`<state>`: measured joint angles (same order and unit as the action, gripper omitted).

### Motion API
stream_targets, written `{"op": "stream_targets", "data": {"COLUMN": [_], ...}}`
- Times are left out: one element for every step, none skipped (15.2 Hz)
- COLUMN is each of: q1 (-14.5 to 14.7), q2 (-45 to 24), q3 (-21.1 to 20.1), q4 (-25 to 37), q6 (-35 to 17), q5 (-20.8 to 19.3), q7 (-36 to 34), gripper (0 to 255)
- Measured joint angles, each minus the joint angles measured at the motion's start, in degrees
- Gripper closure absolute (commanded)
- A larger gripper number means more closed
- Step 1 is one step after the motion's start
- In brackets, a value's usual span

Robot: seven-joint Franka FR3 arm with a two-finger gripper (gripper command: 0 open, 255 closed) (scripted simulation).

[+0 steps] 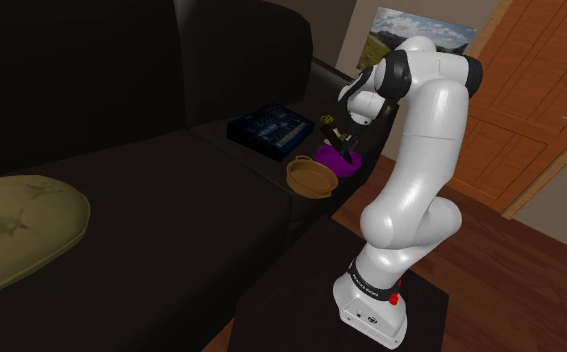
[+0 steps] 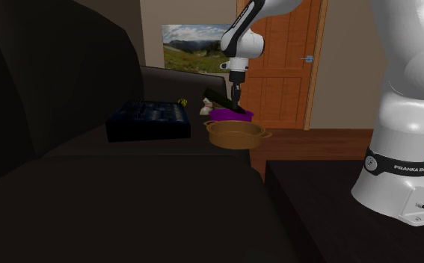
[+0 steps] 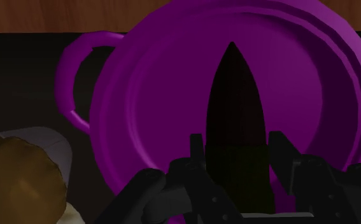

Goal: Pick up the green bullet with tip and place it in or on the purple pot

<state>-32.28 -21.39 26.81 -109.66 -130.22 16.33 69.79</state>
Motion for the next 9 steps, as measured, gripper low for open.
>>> {"op": "stream_targets", "data": {"q1": [-0.01,-0.02,-0.02,-0.02,-0.03,-0.03,-0.03,-0.03,-0.03], "q2": [-0.09,-0.12,-0.14,-0.16,-0.16,-0.17,-0.17,-0.17,-0.17], "q3": [-0.04,-0.05,-0.06,-0.07,-0.07,-0.07,-0.07,-0.07,-0.07], "q4": [-0.05,-0.08,-0.10,-0.11,-0.11,-0.11,-0.11,-0.11,-0.11], "q6": [-0.14,-0.20,-0.25,-0.27,-0.28,-0.28,-0.28,-0.29,-0.29], "q5": [0.06,0.10,0.11,0.12,0.13,0.13,0.13,0.13,0.13], "q7": [0.03,0.06,0.07,0.08,0.08,0.08,0.08,0.08,0.08], "gripper": [255,255,255,255,255,0,0,0,0]}}
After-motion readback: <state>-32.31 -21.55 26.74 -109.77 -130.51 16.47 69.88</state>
